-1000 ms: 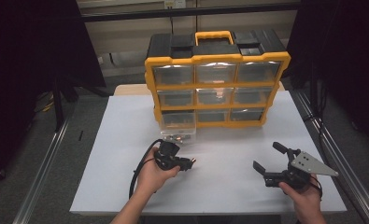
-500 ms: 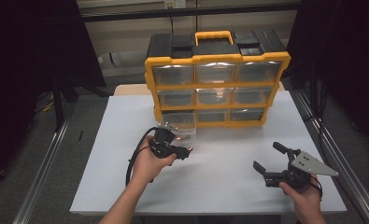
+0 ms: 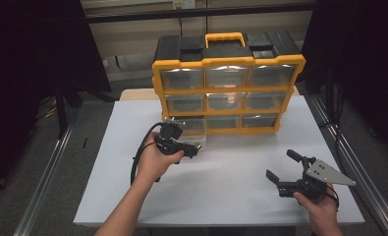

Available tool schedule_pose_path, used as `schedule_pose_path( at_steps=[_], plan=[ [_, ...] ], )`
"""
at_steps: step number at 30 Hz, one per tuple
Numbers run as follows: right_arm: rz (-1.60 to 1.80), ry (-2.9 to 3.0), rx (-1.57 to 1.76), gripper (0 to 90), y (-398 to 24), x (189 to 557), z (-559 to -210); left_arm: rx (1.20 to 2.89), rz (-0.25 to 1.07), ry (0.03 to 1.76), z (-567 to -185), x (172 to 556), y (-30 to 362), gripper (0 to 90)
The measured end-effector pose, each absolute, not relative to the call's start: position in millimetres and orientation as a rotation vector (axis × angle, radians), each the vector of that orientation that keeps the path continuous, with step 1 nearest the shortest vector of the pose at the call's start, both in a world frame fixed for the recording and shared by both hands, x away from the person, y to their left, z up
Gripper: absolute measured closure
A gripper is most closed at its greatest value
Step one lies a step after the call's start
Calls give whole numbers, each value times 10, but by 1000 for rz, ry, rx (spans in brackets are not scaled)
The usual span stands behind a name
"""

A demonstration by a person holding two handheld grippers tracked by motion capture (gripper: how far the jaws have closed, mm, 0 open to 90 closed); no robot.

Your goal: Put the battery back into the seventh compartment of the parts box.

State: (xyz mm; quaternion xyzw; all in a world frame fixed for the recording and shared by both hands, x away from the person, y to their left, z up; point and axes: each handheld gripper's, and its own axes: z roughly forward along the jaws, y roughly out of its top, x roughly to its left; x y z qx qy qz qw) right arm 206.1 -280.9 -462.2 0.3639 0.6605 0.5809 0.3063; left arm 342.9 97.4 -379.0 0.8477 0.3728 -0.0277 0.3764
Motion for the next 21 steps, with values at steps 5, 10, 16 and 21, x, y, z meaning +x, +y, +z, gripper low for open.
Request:
schedule_pose_path(
  at_steps=[5, 10, 16, 21],
  plan=[
    [1538, 1747, 964, 15, -2810, 2060, -4622, 2161, -72, 960, -3721, 3468, 963, 775],
    [1538, 1746, 960, 15, -2809, 2062, -4621, 2162, -57, 967, -3673, 3522, 966, 775],
    [1539, 1750, 960, 15, -2809, 2063, -4623, 2156, -48, 981, -3640, 3581, 944, 775],
    [1542, 1749, 961, 15, -2811, 2064, -4624, 2158, -36, 987, -3609, 3616, 925, 775]
  ],
)
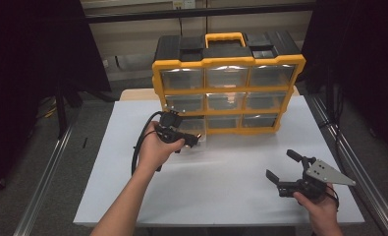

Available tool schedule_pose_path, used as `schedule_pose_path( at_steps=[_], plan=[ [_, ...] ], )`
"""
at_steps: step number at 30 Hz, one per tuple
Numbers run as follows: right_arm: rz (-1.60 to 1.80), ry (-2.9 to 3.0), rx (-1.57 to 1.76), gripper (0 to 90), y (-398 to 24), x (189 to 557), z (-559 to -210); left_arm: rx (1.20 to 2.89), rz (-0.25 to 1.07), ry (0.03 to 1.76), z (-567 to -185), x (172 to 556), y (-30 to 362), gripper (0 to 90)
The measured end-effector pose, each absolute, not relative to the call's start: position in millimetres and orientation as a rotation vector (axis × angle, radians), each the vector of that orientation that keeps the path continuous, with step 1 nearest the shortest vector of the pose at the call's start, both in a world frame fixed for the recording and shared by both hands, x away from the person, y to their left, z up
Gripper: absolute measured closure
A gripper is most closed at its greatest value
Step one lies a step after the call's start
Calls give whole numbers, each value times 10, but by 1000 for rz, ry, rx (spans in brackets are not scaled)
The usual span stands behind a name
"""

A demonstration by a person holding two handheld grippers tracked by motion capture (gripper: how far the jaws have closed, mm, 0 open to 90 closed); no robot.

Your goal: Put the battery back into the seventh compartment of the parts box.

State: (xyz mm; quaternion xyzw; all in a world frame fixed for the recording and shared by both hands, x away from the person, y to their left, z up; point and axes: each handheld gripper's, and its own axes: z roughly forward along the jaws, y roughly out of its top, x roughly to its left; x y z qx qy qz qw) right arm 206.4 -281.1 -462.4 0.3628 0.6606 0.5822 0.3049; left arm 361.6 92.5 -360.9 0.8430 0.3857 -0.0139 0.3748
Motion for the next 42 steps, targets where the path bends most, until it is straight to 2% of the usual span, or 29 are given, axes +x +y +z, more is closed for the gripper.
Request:
schedule_pose_path(
  at_steps=[42],
  plan=[
    [1543, 1752, 961, 15, -2818, 2060, -4619, 2121, 58, 1126, -3671, 3980, 888, 775]
  ],
)
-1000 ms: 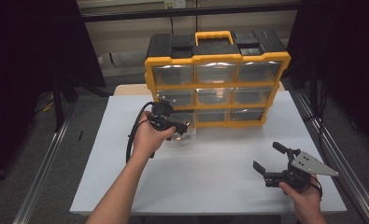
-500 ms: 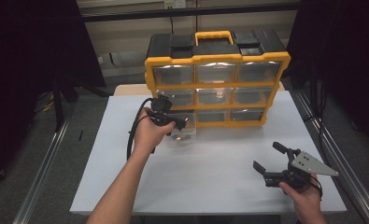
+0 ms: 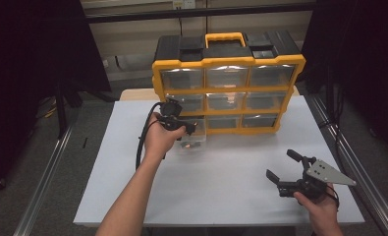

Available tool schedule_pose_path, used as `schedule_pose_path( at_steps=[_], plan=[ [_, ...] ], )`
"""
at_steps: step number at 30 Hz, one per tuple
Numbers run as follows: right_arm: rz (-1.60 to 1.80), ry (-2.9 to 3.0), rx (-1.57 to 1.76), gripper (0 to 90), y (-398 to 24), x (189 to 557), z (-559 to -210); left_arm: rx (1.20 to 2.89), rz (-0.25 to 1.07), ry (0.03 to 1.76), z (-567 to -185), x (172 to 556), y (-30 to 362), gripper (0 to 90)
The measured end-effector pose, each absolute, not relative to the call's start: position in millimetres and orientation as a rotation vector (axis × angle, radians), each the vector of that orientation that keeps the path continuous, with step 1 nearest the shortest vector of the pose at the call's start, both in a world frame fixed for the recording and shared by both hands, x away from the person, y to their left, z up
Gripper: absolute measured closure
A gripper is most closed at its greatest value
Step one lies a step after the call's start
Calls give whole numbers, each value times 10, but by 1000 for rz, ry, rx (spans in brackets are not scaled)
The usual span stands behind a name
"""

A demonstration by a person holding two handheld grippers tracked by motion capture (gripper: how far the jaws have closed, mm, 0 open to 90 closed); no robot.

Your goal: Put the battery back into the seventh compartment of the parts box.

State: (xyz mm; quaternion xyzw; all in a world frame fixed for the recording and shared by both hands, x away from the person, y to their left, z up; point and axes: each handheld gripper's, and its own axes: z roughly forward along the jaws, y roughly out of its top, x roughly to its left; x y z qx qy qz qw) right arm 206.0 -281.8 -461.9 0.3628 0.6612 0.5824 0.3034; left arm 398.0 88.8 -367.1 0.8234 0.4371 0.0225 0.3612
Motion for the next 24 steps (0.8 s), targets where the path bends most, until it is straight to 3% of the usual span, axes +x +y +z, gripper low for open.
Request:
schedule_pose_path(
  at_steps=[24],
  plan=[
    [1548, 1747, 967, 15, -2820, 2060, -4619, 2135, 78, 1123, -3826, 4083, 760, 774]
  ],
)
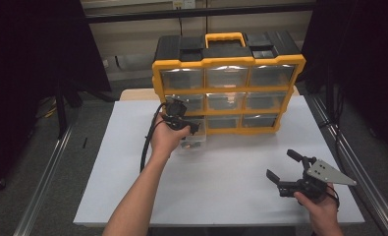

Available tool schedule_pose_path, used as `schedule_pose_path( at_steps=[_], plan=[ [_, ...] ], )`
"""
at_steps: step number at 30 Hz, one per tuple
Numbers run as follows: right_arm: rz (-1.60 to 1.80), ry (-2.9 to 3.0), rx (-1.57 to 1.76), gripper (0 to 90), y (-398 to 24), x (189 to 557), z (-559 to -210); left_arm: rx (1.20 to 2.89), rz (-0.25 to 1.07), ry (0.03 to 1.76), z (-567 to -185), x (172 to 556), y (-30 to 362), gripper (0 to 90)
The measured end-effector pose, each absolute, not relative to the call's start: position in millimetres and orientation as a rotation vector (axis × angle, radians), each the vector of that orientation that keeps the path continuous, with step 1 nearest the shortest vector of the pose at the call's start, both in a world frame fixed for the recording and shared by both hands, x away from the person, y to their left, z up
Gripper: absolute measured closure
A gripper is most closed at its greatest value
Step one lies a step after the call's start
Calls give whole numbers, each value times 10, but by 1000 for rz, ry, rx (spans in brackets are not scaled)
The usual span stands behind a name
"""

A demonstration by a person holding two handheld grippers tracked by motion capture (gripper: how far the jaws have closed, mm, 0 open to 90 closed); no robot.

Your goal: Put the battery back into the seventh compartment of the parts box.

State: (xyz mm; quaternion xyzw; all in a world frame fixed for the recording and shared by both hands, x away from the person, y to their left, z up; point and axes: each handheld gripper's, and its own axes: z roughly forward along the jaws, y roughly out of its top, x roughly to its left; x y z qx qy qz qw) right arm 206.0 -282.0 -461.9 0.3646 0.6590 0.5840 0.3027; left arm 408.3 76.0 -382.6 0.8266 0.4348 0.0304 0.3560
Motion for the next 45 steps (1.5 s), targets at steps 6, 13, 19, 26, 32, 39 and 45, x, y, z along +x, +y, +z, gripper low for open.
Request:
schedule_pose_path(
  at_steps=[6, 13, 19, 26, 32, 39, 45],
  plan=[
    [1549, 1745, 969, 15, -2819, 2062, -4620, 2139, 81, 1125, -3856, 4097, 731, 774],
    [1548, 1745, 969, 15, -2820, 2061, -4620, 2149, 117, 1105, -3873, 4107, 733, 749],
    [1546, 1753, 967, 15, -2816, 2063, -4622, 2129, 121, 1080, -3833, 4083, 783, 620],
    [1546, 1752, 961, 15, -2812, 2071, -4624, 2103, 74, 1040, -3794, 4027, 855, 523],
    [1545, 1752, 962, 15, -2807, 2078, -4627, 2066, 55, 996, -3773, 3932, 887, 436],
    [1539, 1748, 969, 15, -2820, 2060, -4625, 2045, 63, 951, -3760, 3829, 975, 347],
    [1539, 1749, 972, 15, -2819, 2061, -4627, 2010, 69, 939, -3744, 3752, 1090, 291]
  ],
)
